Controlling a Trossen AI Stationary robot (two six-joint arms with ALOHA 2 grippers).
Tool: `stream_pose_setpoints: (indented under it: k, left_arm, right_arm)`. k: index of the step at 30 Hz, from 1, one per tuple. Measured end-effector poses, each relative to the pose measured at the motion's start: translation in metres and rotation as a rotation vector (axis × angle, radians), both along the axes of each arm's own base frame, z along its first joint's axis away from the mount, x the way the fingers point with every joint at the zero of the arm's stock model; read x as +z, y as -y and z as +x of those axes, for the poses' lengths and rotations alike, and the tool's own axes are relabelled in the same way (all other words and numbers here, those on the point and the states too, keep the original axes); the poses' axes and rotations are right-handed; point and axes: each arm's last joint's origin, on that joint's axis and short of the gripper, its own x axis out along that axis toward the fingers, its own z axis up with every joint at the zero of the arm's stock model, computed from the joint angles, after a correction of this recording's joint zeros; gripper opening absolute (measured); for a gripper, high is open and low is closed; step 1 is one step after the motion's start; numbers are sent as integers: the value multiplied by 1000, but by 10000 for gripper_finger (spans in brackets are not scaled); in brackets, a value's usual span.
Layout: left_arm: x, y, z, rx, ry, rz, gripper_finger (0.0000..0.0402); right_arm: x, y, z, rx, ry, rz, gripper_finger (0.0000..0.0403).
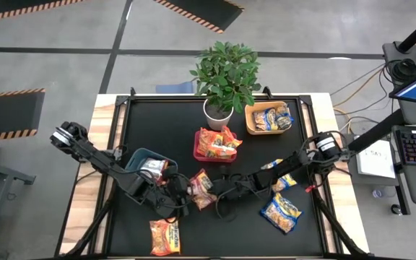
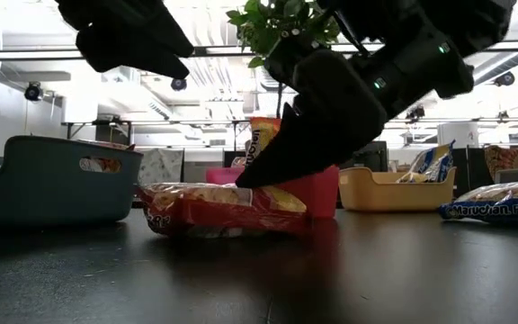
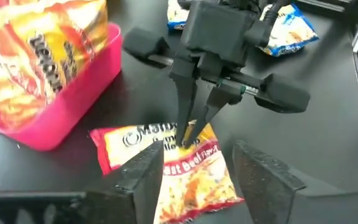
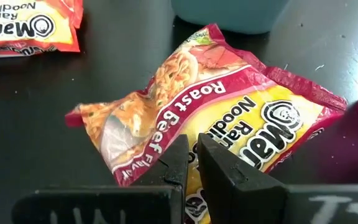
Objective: Sort Maruchan noodles
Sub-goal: Put the red noodle pack into the green bin
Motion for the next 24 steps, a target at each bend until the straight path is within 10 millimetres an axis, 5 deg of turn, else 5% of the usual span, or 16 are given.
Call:
stream_pose_setpoints:
  k: [14, 24]
  left_arm:
    - [-38, -11, -18, 268, -9, -267, 218]
    - [-37, -15, -13, 355, 64, -357, 228]
  right_arm:
    - [-20, 7, -26, -37, 99, -23, 26]
    - [-20, 8, -26, -27, 99, -48, 26]
